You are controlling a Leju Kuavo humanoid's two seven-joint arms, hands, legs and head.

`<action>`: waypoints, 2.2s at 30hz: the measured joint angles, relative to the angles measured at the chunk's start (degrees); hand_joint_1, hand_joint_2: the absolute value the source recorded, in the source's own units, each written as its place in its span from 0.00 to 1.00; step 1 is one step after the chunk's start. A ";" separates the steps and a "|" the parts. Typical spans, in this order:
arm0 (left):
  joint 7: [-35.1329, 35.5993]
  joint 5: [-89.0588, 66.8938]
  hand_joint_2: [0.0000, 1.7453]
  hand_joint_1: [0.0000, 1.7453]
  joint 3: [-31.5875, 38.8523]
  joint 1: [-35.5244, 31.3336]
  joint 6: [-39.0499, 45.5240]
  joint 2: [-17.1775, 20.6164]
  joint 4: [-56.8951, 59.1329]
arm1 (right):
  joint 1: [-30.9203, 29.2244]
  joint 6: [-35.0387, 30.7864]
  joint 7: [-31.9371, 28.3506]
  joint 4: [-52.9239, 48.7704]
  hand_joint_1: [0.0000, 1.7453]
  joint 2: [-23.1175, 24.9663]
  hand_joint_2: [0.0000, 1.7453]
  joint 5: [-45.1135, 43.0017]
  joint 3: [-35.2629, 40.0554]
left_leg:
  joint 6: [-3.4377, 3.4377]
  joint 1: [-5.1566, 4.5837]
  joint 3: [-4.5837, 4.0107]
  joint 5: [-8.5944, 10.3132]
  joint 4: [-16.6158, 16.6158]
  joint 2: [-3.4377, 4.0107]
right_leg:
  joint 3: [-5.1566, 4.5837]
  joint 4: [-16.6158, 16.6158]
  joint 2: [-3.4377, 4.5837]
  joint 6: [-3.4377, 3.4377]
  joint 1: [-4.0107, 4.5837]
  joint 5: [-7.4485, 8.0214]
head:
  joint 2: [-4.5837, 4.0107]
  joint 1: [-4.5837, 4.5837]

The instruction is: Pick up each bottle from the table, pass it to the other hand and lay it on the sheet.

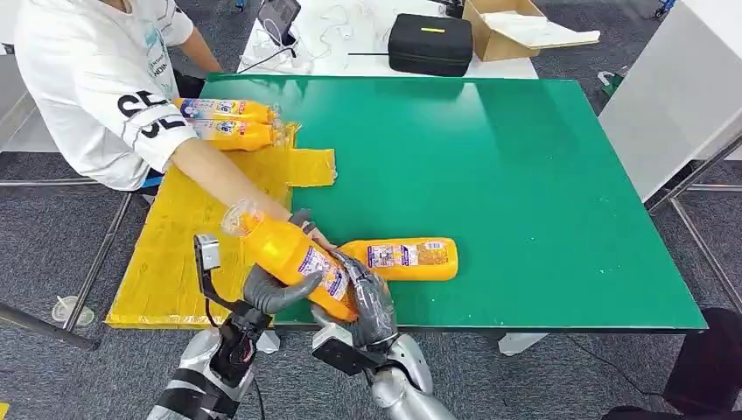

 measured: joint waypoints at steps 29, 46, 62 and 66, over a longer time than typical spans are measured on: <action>-0.65 1.62 1.00 1.00 1.64 3.16 0.48 -0.22 -6.93 | -0.90 1.62 3.32 1.34 0.00 0.04 0.00 -3.08 0.90 | 0.00 0.00 -0.03 0.00 0.00 0.14 | -0.07 0.00 0.02 0.00 0.00 0.01 | 0.00 0.00; -9.86 -15.80 1.00 1.00 14.48 -7.39 29.10 1.05 -7.54 | 5.33 8.07 2.50 -26.96 0.00 -2.67 0.00 -18.92 -5.83 | -0.02 0.00 -0.04 0.04 0.01 0.14 | -0.09 0.01 0.02 -0.01 0.00 0.03 | 0.00 0.00; -11.34 -43.04 1.00 1.00 17.21 -12.14 45.70 2.99 -7.53 | 6.84 10.62 0.55 -32.90 0.00 -3.43 0.00 -24.76 -7.59 | -0.02 0.00 -0.06 0.04 0.01 0.14 | -0.10 0.01 0.02 -0.01 0.00 0.03 | 0.00 0.02; -12.20 -61.36 1.00 1.00 13.33 -15.41 55.41 5.05 1.61 | 5.39 11.82 0.37 -32.90 0.00 -3.43 0.00 -25.35 -7.26 | 0.00 0.00 -0.06 0.08 0.01 0.10 | -0.06 0.01 0.01 -0.01 0.00 0.03 | 0.00 0.02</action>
